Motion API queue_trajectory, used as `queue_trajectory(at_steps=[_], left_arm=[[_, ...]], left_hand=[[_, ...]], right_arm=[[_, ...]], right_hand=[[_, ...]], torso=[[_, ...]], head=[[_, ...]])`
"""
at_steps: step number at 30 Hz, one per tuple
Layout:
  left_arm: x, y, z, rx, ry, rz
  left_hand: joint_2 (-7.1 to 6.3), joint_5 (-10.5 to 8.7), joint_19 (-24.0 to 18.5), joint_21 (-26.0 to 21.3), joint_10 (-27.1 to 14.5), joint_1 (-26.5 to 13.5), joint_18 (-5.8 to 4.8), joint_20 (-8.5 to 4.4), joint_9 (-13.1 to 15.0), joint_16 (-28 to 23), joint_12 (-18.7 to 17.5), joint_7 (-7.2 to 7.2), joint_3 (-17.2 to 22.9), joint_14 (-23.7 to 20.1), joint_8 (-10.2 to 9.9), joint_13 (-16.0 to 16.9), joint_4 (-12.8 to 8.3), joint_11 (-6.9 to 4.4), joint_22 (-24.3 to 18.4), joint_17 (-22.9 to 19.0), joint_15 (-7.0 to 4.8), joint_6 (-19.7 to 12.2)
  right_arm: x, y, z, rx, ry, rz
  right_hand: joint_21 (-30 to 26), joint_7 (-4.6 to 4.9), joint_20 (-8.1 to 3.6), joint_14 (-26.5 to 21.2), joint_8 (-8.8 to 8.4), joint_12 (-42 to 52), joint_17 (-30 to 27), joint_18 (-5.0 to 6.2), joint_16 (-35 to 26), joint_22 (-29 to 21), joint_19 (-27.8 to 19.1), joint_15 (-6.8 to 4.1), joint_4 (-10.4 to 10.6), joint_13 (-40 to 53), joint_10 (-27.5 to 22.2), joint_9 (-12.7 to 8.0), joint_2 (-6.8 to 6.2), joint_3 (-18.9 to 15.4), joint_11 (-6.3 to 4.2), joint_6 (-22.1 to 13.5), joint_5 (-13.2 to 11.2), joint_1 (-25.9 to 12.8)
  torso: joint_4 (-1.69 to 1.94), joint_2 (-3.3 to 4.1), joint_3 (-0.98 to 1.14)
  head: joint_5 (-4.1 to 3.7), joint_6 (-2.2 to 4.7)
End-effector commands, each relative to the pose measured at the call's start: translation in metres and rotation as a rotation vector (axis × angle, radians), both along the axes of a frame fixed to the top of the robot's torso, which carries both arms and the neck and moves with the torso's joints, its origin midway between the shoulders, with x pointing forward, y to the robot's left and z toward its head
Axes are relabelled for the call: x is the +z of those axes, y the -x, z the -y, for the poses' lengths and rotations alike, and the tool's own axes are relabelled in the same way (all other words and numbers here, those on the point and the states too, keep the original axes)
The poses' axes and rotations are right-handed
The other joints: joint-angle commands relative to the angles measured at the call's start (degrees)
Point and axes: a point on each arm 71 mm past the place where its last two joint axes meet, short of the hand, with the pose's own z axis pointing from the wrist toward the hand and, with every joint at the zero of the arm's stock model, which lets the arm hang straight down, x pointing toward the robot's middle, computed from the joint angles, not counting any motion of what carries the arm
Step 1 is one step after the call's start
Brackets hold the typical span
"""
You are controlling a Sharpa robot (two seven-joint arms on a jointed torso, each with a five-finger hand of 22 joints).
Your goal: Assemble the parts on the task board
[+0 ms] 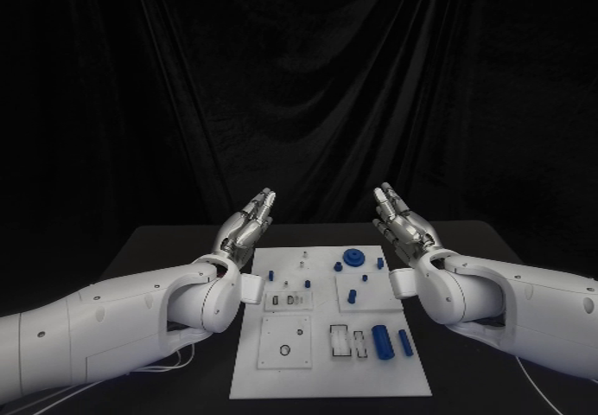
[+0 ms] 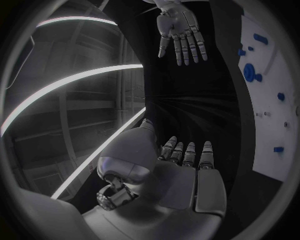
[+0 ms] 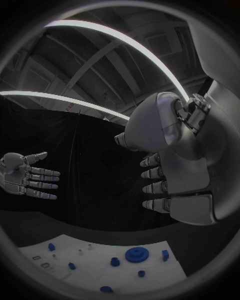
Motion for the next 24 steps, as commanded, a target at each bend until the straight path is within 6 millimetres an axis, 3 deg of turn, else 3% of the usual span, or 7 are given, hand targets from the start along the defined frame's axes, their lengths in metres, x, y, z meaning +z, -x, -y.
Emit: queue_trajectory(at_steps=[1,6,9,13,14,18,24], left_arm=[[0.012,0.002,0.01,-0.167,0.17,0.053],[0.017,0.003,0.013,-0.243,0.227,0.066],[0.018,0.003,0.014,-0.269,0.247,0.07],[0.019,0.004,0.014,-0.279,0.256,0.072],[0.024,0.002,-0.028,-0.248,0.231,0.199],[0.026,0.005,-0.04,-0.24,0.23,0.196],[0.027,0.009,-0.052,-0.239,0.235,0.193]], left_hand=[[-0.05,-0.28,0.0,-0.2,0.0,0.6,0.39,0.67,0.2,-0.2,-0.2,0.08,0.3,0.0,0.3,-0.1,0.2,1.24,-0.1,0.0,0.69,1.3],[-0.03,0.01,0.0,-0.2,0.1,1.2,0.42,0.92,0.2,-0.2,-0.2,0.41,0.4,0.0,0.3,0.0,0.2,1.4,-0.1,0.0,0.85,1.8],[-0.21,1.86,0.5,0.3,3.4,2.1,0.39,3.33,0.8,0.5,0.8,2.05,0.4,0.9,1.3,0.9,0.2,3.45,0.3,0.5,3.91,6.8],[-0.32,3.52,2.8,2.1,9.3,4.4,0.54,5.05,1.2,5.2,2.7,2.47,-0.6,7.1,2.4,2.5,0.2,5.31,1.4,2.3,5.26,11.1],[-0.39,3.53,3.0,2.1,10.6,4.7,0.56,5.19,1.2,5.2,3.5,2.13,-0.8,7.0,2.4,2.7,0.1,6.3,1.4,2.2,5.17,11.3],[-0.44,4.01,2.7,1.8,8.7,6.1,0.57,5.48,1.1,2.6,4.7,1.2,-1.7,3.4,2.0,2.0,0.1,7.25,1.1,1.0,4.73,10.4],[-0.37,4.15,1.4,0.9,6.4,7.1,0.59,4.8,1.0,0.6,4.9,0.65,-2.4,1.1,1.5,1.6,0.1,7.34,0.6,0.4,3.99,9.3]], right_arm=[[0.001,0.001,-0.007,0.157,-0.157,-0.111],[0.004,0.001,-0.007,0.227,-0.207,-0.146],[0.005,0.001,-0.006,0.251,-0.224,-0.158],[0.006,0.001,-0.006,0.262,-0.233,-0.163],[0.018,0.006,0.027,0.299,-0.181,-0.041],[0.029,0.004,0.033,0.314,-0.177,-0.015],[0.048,0.001,0.042,0.327,-0.108,0.03]], right_hand=[[-0.2,1.81,0.69,-0.1,0.18,-0.3,-0.1,0.73,-0.2,-0.1,0.0,0.25,0.4,-0.1,0.0,0.2,0.43,-0.8,1.7,0.8,2.1,3.2],[-0.2,4.49,1.51,-0.1,0.36,-0.3,-0.1,0.72,-0.2,-0.1,0.0,1.58,0.3,-0.1,0.0,0.4,0.3,-0.2,1.63,1.6,4.8,5.3],[1.8,9.67,4.57,-0.1,2.51,-0.3,-0.1,0.93,-0.2,1.3,2.3,2.35,0.3,-0.1,0.0,1.5,-0.37,1.0,3.3,6.8,10.0,10.0],[4.7,11.18,6.0,-0.1,4.48,-0.3,0.0,0.94,-0.1,2.9,7.1,3.34,0.1,-0.1,0.0,1.7,-0.77,1.9,4.94,8.1,13.8,14.1],[5.4,11.66,6.4,0.1,5.37,-0.3,0.2,0.96,0.2,3.2,8.3,3.72,-0.2,-0.1,0.0,1.9,-0.82,2.3,5.2,9.2,14.8,15.2],[8.4,13.37,7.4,3.0,10.16,2.6,1.9,0.99,2.5,4.2,15.3,5.19,-0.1,0.9,1.1,2.6,-1.41,3.0,7.05,13.2,17.4,19.4],[9.9,15.57,7.78,8.3,13.02,11.5,4.0,1.01,5.0,4.1,21.8,5.87,-0.3,2.3,4.0,2.8,-2.09,3.7,10.45,15.1,19.9,24.0]], torso=[[0.02,0.02,0.01],[0.02,0.02,0.01],[0.02,0.02,0.01],[0.02,0.02,0.01],[0.55,2.25,-0.42],[0.99,2.85,-0.68],[1.14,3.39,-0.69]], head=[[0.0,0.0],[0.0,0.0],[0.0,0.0],[0.0,0.0],[-2.4,-6.08],[-2.66,-7.4],[-1.41,-9.33]])
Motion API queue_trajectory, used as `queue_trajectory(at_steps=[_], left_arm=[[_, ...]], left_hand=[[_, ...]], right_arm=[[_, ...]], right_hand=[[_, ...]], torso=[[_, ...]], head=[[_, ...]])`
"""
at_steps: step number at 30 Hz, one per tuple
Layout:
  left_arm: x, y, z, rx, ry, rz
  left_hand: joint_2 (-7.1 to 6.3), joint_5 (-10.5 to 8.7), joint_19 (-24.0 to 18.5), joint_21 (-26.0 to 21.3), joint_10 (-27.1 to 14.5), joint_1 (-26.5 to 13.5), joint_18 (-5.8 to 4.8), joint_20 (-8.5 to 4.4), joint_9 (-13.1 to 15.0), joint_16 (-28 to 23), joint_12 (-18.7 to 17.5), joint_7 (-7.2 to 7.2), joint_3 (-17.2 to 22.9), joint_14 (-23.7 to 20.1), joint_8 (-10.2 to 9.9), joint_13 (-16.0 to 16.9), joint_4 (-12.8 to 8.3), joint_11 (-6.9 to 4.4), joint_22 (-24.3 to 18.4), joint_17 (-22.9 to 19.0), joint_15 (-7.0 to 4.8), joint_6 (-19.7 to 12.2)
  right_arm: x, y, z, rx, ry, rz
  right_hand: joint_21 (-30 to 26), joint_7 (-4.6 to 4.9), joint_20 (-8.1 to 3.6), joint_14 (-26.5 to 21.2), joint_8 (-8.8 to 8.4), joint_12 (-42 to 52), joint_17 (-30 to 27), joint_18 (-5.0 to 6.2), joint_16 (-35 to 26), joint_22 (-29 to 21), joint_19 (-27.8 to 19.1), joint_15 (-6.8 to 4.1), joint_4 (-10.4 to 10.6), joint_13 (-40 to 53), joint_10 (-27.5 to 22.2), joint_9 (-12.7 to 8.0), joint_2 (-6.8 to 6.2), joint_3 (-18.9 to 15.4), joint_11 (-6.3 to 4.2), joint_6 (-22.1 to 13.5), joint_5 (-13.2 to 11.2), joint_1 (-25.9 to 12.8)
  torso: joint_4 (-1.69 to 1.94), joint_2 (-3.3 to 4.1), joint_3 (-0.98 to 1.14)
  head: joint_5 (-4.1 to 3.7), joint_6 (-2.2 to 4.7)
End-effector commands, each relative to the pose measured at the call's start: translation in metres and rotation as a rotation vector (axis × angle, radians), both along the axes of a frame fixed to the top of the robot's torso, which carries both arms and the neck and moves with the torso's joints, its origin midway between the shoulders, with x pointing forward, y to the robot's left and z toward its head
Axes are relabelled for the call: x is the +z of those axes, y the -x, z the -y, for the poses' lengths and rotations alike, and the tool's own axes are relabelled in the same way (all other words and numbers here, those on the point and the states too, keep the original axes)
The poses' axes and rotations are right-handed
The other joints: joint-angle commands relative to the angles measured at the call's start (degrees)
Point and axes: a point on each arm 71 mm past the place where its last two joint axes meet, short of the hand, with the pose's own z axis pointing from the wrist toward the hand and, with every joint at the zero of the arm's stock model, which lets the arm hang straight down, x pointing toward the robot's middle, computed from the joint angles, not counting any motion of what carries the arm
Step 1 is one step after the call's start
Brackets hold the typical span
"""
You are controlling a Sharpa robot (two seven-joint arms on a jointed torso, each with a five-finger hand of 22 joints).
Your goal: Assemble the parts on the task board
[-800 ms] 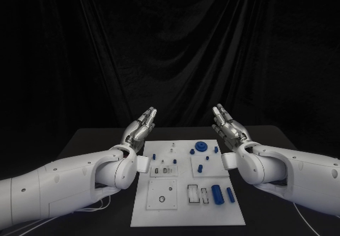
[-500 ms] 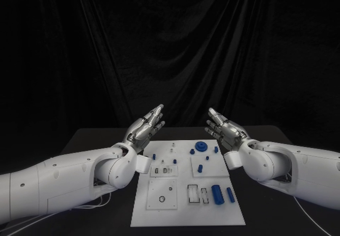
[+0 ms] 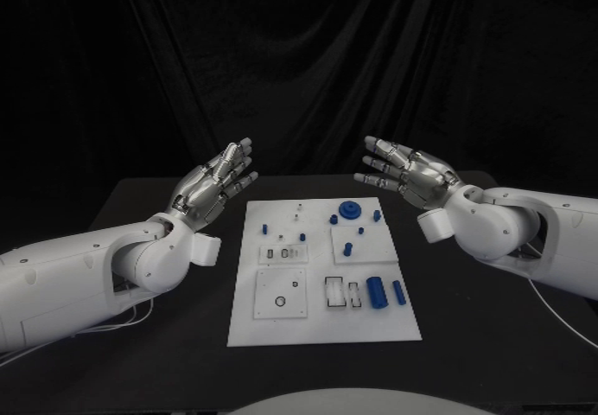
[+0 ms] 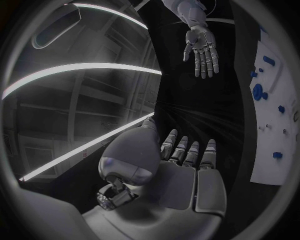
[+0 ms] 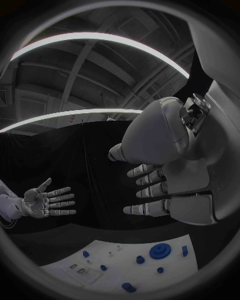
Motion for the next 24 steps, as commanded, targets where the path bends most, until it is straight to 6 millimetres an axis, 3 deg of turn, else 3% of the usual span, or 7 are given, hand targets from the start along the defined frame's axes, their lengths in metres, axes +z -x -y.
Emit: queue_trajectory(at_steps=[1,5,9,13,19,21,24], left_arm=[[0.012,0.004,-0.004,-0.024,0.08,0.126],[0.014,0.006,-0.013,-0.012,0.059,0.149],[0.018,0.009,-0.022,0.009,0.043,0.167],[0.024,0.011,-0.033,0.031,0.034,0.186],[0.03,0.015,-0.042,0.046,0.031,0.197],[0.031,0.016,-0.042,0.043,0.033,0.197],[0.032,0.018,-0.042,0.034,0.039,0.195]], left_hand=[[0.01,0.32,-0.9,-0.6,-0.7,0.7,0.59,-0.85,-0.1,-0.6,0.6,-0.22,-0.5,-0.8,-0.4,-0.1,-0.1,-0.02,-0.3,-0.2,-0.5,-0.6],[0.05,0.47,-2.0,-1.5,-1.9,0.8,0.46,-2.39,-0.1,-1.2,0.5,-0.25,-0.8,-1.6,-0.6,-0.3,-0.1,-0.31,-0.8,-0.5,-1.55,-1.0],[-0.03,0.67,-2.0,-1.5,-2.1,1.1,0.38,-3.53,-0.1,-1.2,0.6,-0.11,-1.0,-1.6,-0.5,-0.3,-0.1,-0.29,-0.8,-0.5,-2.32,-0.6],[-0.05,0.9,-2.0,-1.5,-2.1,1.2,0.33,-3.77,-0.1,-1.2,0.7,0.02,-1.0,-1.6,-0.5,-0.3,-0.1,-0.31,-0.8,-0.5,-2.45,-0.3],[0.06,1.97,-2.0,-1.5,-2.2,1.5,0.25,-3.63,-0.1,-1.2,0.8,0.23,-0.9,-1.6,-0.5,-0.3,-0.1,-0.05,-0.8,-0.5,-2.2,-0.2],[0.07,2.32,-2.0,-1.5,-2.2,1.6,0.24,-3.54,-0.1,-1.2,0.9,0.25,-0.9,-1.6,-0.5,-0.3,-0.1,0.02,-0.8,-0.5,-2.12,-0.1],[0.09,2.93,-2.0,-1.5,-2.3,1.9,0.23,-3.37,-0.1,-1.2,0.9,0.33,-0.7,-1.6,-0.5,-0.3,-0.1,0.16,-0.8,-0.5,-1.96,-0.2]], right_arm=[[0.011,0.001,0.003,0.072,0.062,0.067],[0.024,-0.004,0.007,0.101,0.165,0.133],[0.035,-0.007,0.008,0.144,0.325,0.204],[0.044,-0.011,0.005,0.185,0.558,0.304],[0.053,-0.017,0.0,0.245,0.926,0.482],[0.056,-0.02,-0.003,0.265,1.048,0.543],[0.059,-0.024,-0.009,0.284,1.21,0.619]], right_hand=[[0.6,0.54,0.01,1.7,0.92,2.7,0.7,1.05,0.7,-0.1,2.0,0.08,-0.1,0.3,0.3,0.1,-0.18,0.3,0.94,0.7,0.6,1.5],[1.5,1.13,-0.03,5.0,2.21,7.7,2.0,1.07,2.2,0.0,6.0,0.11,-0.5,0.7,1.4,0.1,-0.32,0.7,1.76,1.8,0.8,3.6],[1.9,1.65,-0.34,9.8,3.7,12.1,3.7,1.09,4.3,-0.1,8.3,0.33,-1.9,0.9,2.7,0.3,-0.49,1.2,2.3,3.8,-0.1,5.9],[2.7,2.52,-0.77,17.7,4.2,18.2,7.3,1.0,7.8,0.1,12.7,0.69,-5.0,1.3,5.7,0.3,-0.47,2.4,3.56,4.8,-5.0,7.9],[5.8,3.25,-2.85,25.4,7.93,25.2,10.0,0.84,14.7,1.6,22.3,-0.48,-11.0,2.1,14.3,1.0,-1.67,7.8,5.22,14.8,-9.4,9.9],[6.7,3.36,-3.6,27.4,6.93,25.4,10.9,0.58,16.1,2.3,23.7,-0.8,-12.1,2.2,16.4,1.3,-2.41,9.9,5.24,17.0,-11.4,9.4],[9.6,1.69,-4.43,31.6,5.3,26.0,12.4,0.22,18.4,4.1,27.0,-0.94,-13.2,2.7,19.4,1.9,-3.32,11.0,5.97,19.0,-12.5,8.6]], torso=[[0.22,1.09,-0.14],[0.1,1.72,-0.37],[0.02,2.84,-0.6],[-0.08,4.03,-0.69],[1.02,6.58,-1.64],[1.13,7.08,-1.81],[1.36,7.81,-1.99]], head=[[0.81,-1.03],[1.34,-1.96],[1.6,-1.84],[2.04,-1.79],[0.91,-0.46],[0.64,-0.29],[0.04,0.0]])
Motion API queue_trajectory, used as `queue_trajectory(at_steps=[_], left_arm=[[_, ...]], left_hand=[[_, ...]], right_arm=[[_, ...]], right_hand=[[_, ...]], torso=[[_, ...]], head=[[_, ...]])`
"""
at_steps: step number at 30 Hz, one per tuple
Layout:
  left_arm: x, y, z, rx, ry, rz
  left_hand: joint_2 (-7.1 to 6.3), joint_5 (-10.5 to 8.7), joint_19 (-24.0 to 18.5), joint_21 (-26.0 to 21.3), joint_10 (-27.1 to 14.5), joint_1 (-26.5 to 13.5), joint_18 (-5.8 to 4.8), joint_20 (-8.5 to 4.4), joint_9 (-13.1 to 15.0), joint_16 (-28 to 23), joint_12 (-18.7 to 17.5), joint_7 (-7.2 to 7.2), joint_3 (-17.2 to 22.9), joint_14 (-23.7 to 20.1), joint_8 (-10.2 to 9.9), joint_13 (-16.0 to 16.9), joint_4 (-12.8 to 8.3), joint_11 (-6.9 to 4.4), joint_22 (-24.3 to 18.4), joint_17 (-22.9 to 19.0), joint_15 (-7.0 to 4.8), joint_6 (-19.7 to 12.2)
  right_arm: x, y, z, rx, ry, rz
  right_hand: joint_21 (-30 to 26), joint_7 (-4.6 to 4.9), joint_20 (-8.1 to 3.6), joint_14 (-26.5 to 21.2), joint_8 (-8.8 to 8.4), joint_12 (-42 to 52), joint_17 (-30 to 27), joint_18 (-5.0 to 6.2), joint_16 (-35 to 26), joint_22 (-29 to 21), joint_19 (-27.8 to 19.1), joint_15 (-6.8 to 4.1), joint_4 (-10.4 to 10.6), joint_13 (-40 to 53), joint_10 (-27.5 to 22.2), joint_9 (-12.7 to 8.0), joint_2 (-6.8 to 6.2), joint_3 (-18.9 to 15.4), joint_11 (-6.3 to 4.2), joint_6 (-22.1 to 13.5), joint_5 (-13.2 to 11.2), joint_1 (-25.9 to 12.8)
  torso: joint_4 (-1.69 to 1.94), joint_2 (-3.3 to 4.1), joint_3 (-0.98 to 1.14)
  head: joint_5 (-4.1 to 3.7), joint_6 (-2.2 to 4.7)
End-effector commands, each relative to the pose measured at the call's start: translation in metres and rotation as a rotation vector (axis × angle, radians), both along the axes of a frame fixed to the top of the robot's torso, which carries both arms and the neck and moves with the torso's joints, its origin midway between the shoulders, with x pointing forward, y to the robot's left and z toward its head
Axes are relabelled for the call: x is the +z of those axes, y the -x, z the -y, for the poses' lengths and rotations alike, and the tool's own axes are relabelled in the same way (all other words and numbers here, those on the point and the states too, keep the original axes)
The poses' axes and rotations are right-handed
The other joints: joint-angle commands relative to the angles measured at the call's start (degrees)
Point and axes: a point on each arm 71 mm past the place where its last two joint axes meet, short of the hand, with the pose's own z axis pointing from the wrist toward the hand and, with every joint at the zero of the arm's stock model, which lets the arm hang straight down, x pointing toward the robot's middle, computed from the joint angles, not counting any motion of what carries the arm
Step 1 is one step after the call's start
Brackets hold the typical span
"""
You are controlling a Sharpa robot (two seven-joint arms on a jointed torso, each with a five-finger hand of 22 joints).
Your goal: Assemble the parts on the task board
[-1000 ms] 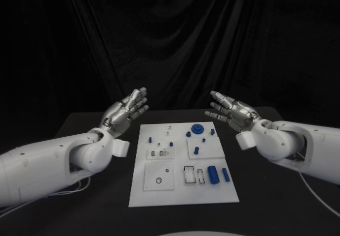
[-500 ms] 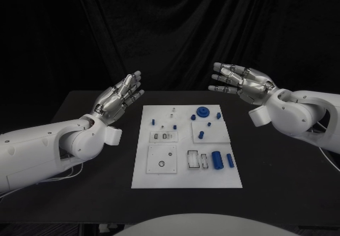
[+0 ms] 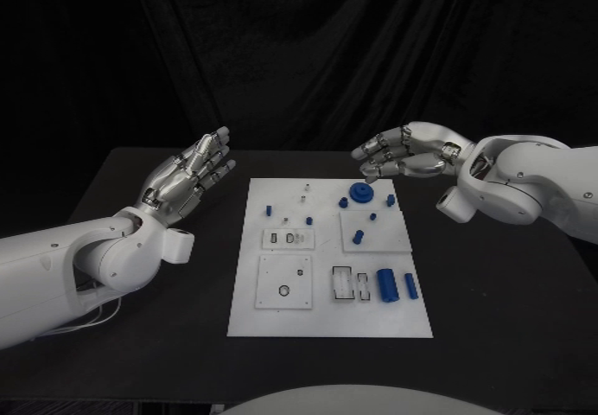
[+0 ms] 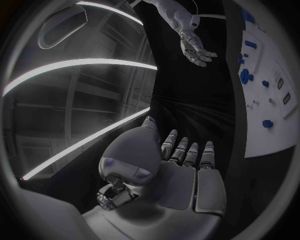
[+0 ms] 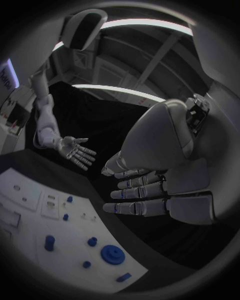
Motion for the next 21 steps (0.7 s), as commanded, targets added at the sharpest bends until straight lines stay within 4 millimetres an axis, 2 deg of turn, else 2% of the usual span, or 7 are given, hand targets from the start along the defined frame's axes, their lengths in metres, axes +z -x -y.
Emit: queue_trajectory(at_steps=[1,3,5,10,12,15,21], left_arm=[[0.015,0.004,0.001,0.002,0.073,0.142],[0.015,0.005,0.002,-0.003,0.076,0.14],[0.017,0.006,0.002,-0.006,0.078,0.14],[0.022,0.009,0.002,-0.016,0.081,0.149],[0.027,0.01,0.002,-0.025,0.077,0.162],[0.03,0.013,0.003,-0.033,0.078,0.172],[0.033,0.015,0.002,-0.038,0.078,0.177]], left_hand=[[0.0,0.55,0.2,-0.2,-0.5,0.7,0.24,0.1,0.0,-0.4,0.3,0.37,-0.1,-0.1,-0.3,-0.1,0.0,0.24,-0.1,0.0,0.17,0.2],[0.02,1.19,0.2,-0.2,-0.6,1.1,0.27,0.28,0.0,-0.4,0.2,0.48,0.1,-0.1,-0.3,-0.1,0.0,0.33,-0.1,0.0,0.27,0.2],[0.08,2.76,0.2,-0.2,-0.6,2.0,0.34,0.61,0.0,-0.4,0.4,0.56,0.7,-0.1,-0.3,-0.1,0.0,0.67,-0.1,0.0,0.5,0.3],[0.1,3.87,0.2,-0.2,-0.4,2.6,0.4,1.03,0.0,-0.4,0.7,0.62,1.1,-0.1,-0.3,-0.1,0.0,1.06,-0.1,0.0,0.86,0.3],[0.1,4.16,0.2,-0.2,-0.4,2.8,0.41,1.21,0.0,-0.4,0.8,0.64,1.2,-0.1,-0.3,-0.1,0.0,1.24,-0.1,0.0,1.05,0.2],[0.09,4.7,0.2,-0.2,-0.4,3.0,0.44,1.46,0.0,-0.4,0.8,0.61,1.3,-0.1,-0.3,0.0,0.0,1.42,0.0,0.0,1.23,0.2],[0.07,5.09,0.2,-0.2,-0.4,3.2,0.46,1.58,0.0,-0.4,0.9,0.61,1.4,-0.1,-0.3,0.0,0.0,1.51,0.0,0.0,1.28,0.2]], right_arm=[[-0.001,-0.005,0.0,0.007,0.384,0.203],[0.001,-0.006,-0.004,0.005,0.46,0.255],[0.003,-0.007,-0.006,0.002,0.519,0.304],[0.01,-0.007,-0.011,-0.011,0.637,0.456],[0.013,-0.006,-0.013,-0.016,0.685,0.54],[0.015,-0.006,-0.016,-0.02,0.731,0.604],[0.016,-0.006,-0.021,-0.019,0.774,0.657]], right_hand=[[2.8,-0.79,-0.67,4.2,-1.17,0.8,1.5,0.11,2.3,1.8,3.0,-0.19,-0.8,0.6,3.0,0.5,-1.03,0.8,0.34,1.8,-1.0,-0.7],[8.5,-0.45,-1.66,10.6,-2.69,0.9,3.7,-0.38,6.9,5.5,7.3,-0.61,-1.5,1.1,5.9,0.8,-1.9,1.2,0.49,3.1,-1.8,-1.4],[12.3,-0.33,-2.0,13.6,-3.8,1.6,5.4,-0.85,10.2,8.3,9.1,-0.58,-1.4,1.7,8.4,1.0,-2.4,1.5,0.76,3.8,-2.9,-2.4],[24.5,-1.19,-2.87,23.8,-5.87,2.5,10.9,-0.46,21.7,17.2,14.9,-2.21,-0.4,3.6,12.6,1.9,-4.25,3.1,0.19,5.6,-3.2,-3.8],[44.5,-1.31,-3.26,28.1,-6.59,2.2,14.2,-3.05,28.7,41.5,25.3,-3.01,0.3,4.0,14.7,2.5,-5.35,4.4,-0.28,6.4,-1.9,-4.2],[57.4,-1.76,-3.15,29.8,-8.07,0.4,19.5,-4.53,37.0,57.7,28.7,-3.54,2.1,4.5,16.0,3.7,-7.72,7.8,-0.47,7.2,-1.5,-5.2],[61.2,-2.12,-2.76,32.6,-9.12,-0.9,25.6,-5.02,42.1,63.2,30.0,-3.75,2.8,4.9,14.6,4.3,-9.29,9.3,-0.66,7.0,-1.7,-6.1]], torso=[[0.54,1.62,-0.47],[0.69,1.92,-0.53],[1.18,2.83,-0.76],[1.76,3.72,-0.98],[2.07,4.33,-1.06],[2.24,4.99,-1.19],[2.6,6.55,-1.56]], head=[[-0.97,0.28],[-1.73,0.23],[-2.55,0.86],[-2.83,0.74],[-3.35,0.92],[-3.61,1.31],[-4.06,2.71]])
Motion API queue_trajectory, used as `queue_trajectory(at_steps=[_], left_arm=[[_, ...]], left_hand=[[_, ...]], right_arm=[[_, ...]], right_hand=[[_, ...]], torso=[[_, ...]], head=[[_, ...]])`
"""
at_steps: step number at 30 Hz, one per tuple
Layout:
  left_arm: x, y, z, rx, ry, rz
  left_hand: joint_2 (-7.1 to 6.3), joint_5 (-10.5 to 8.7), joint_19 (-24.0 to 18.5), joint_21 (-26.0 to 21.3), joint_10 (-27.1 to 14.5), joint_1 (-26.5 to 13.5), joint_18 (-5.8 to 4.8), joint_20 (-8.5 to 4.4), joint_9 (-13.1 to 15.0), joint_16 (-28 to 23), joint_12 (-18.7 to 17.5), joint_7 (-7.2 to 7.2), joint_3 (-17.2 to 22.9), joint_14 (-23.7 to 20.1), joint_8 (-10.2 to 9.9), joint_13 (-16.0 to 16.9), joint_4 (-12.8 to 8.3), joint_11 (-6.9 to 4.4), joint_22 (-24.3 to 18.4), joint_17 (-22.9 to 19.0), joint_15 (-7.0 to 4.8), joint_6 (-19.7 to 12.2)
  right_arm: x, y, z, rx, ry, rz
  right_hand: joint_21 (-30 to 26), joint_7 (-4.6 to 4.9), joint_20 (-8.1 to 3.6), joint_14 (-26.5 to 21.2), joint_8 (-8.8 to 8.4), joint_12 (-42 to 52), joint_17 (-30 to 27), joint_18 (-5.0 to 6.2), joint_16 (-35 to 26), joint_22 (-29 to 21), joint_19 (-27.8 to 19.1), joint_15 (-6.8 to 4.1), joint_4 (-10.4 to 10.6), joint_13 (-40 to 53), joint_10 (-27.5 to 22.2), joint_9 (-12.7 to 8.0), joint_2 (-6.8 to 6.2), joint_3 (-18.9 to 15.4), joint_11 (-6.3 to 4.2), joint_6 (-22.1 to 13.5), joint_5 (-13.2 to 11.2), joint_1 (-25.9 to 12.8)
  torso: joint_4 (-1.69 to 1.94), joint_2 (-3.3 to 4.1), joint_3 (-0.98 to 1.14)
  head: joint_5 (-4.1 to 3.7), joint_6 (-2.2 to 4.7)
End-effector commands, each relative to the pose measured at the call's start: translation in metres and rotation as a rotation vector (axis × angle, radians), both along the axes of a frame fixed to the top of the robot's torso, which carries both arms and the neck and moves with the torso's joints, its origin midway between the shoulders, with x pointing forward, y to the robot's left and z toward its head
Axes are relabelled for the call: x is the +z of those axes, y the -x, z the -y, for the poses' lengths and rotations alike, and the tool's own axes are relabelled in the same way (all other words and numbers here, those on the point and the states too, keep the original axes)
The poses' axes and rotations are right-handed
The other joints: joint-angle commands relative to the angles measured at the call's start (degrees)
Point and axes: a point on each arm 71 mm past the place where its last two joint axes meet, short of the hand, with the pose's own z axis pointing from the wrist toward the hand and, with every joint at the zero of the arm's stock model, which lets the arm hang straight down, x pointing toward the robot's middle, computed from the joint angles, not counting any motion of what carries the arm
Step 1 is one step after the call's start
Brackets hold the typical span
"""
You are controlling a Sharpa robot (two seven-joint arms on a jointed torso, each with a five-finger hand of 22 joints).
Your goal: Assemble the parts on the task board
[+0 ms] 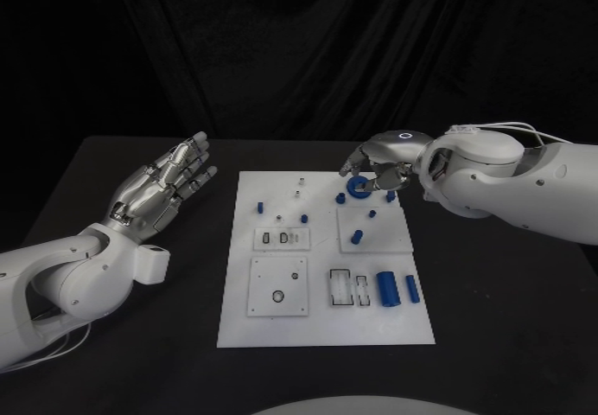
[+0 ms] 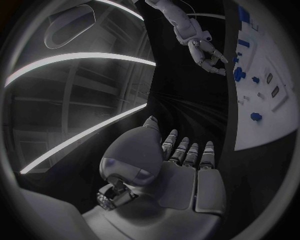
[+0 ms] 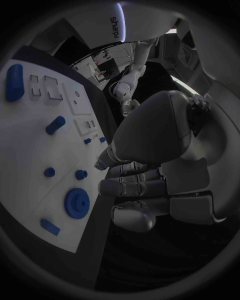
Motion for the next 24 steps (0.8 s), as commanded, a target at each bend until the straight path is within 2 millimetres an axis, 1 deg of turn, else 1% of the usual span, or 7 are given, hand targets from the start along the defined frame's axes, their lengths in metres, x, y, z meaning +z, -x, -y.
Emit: queue_trajectory(at_steps=[1,2,5,9,15,21,24], left_arm=[[0.013,0.004,-0.002,-0.001,0.069,0.135],[0.013,0.004,-0.002,0.0,0.068,0.135],[0.013,0.004,-0.003,0.0,0.067,0.135],[0.013,0.004,-0.003,-0.002,0.067,0.133],[0.013,0.005,-0.002,-0.014,0.071,0.128],[0.013,0.005,-0.002,-0.016,0.072,0.127],[0.013,0.005,-0.003,-0.017,0.072,0.126]], left_hand=[[-0.01,0.4,-0.1,-0.2,-0.1,0.8,0.47,0.43,-0.1,-0.4,0.2,0.41,0.4,0.0,-0.4,0.0,0.0,0.37,0.0,-0.1,0.55,0.0],[0.0,0.63,-0.1,-0.2,-0.1,1.0,0.47,0.49,-0.1,-0.4,0.2,0.44,0.5,0.0,-0.4,0.0,0.0,0.42,0.0,-0.1,0.6,-0.1],[0.01,1.04,-0.1,-0.1,-0.1,1.1,0.48,0.57,-0.1,-0.4,0.3,0.48,0.6,0.0,-0.4,0.0,0.0,0.53,0.0,-0.1,0.68,-0.1],[-0.01,2.2,-0.1,-0.1,-0.1,1.8,0.49,0.76,-0.1,-0.4,0.3,0.62,0.9,0.0,-0.4,0.0,0.0,0.7,0.0,-0.1,0.84,-0.1],[-0.08,3.59,0.0,0.0,0.0,3.0,0.52,1.14,0.0,-0.4,0.6,0.66,1.4,0.0,-0.4,0.0,-0.1,0.98,0.1,-0.1,1.27,0.0],[-0.09,4.02,0.2,0.1,0.0,3.5,0.55,1.51,0.0,-0.4,0.6,0.65,1.6,0.0,-0.4,0.0,-0.1,1.1,0.2,-0.1,1.52,-0.1],[-0.09,4.17,0.1,0.0,0.1,3.6,0.56,1.61,0.0,-0.3,0.7,0.66,1.6,0.0,-0.4,0.1,-0.1,1.14,0.1,-0.1,1.57,0.0]], right_arm=[[0.005,-0.003,-0.002,-0.016,0.071,0.136],[0.004,-0.003,-0.004,-0.013,0.071,0.141],[0.002,-0.004,-0.006,-0.008,0.072,0.147],[-0.002,-0.006,-0.01,-0.003,0.078,0.144],[-0.009,-0.005,-0.012,-0.006,0.09,0.124],[-0.013,-0.003,-0.012,-0.001,0.099,0.105],[-0.015,-0.002,-0.011,0.004,0.104,0.097]], right_hand=[[1.0,-0.33,0.06,1.5,-0.49,-0.5,2.7,-1.05,2.1,1.5,0.5,-0.08,0.0,0.1,-0.4,0.3,-0.53,0.8,-0.01,0.1,0.3,-0.1],[1.5,-0.35,0.09,1.9,-0.57,-0.5,3.5,-1.17,2.7,2.3,0.9,-0.1,0.0,0.2,-0.3,0.3,-0.62,1.0,0.01,0.2,0.7,-0.1],[2.0,-0.24,0.13,2.3,-0.63,-0.7,4.3,-1.25,3.5,3.0,1.2,-0.1,0.1,0.3,0.0,0.5,-0.89,1.5,0.04,0.4,1.6,-0.3],[2.6,-0.07,0.17,2.6,-0.56,-0.3,5.0,-1.38,4.1,4.0,1.5,-0.1,0.5,0.7,1.1,0.9,-1.22,2.0,0.09,1.0,2.1,-0.6],[2.9,-0.41,0.19,3.8,-0.79,-0.1,7.3,-1.4,5.8,4.6,1.5,-0.15,0.9,1.4,0.9,1.3,-2.23,2.3,0.2,1.0,1.9,-1.4],[2.8,-0.89,0.22,3.5,-0.67,0.2,7.1,-1.35,5.8,4.8,1.2,-0.15,0.8,2.1,0.1,1.9,-2.86,2.7,0.19,1.3,3.2,-1.5],[2.8,-1.19,0.21,3.1,-0.67,0.4,6.7,-1.32,5.7,5.0,1.0,-0.2,0.8,2.9,-0.9,2.6,-3.18,3.5,0.1,1.4,5.4,-1.5]], torso=[[0.39,1.59,-0.33],[0.38,1.94,-0.39],[0.36,2.17,-0.44],[0.42,3.0,-0.69],[0.52,3.22,-0.71],[0.53,3.29,-0.53],[0.58,3.04,-0.73]], head=[[-0.42,0.99],[-0.5,1.35],[-0.48,1.59],[-0.66,2.49],[-0.57,2.42],[-0.5,2.24],[-0.43,1.88]])
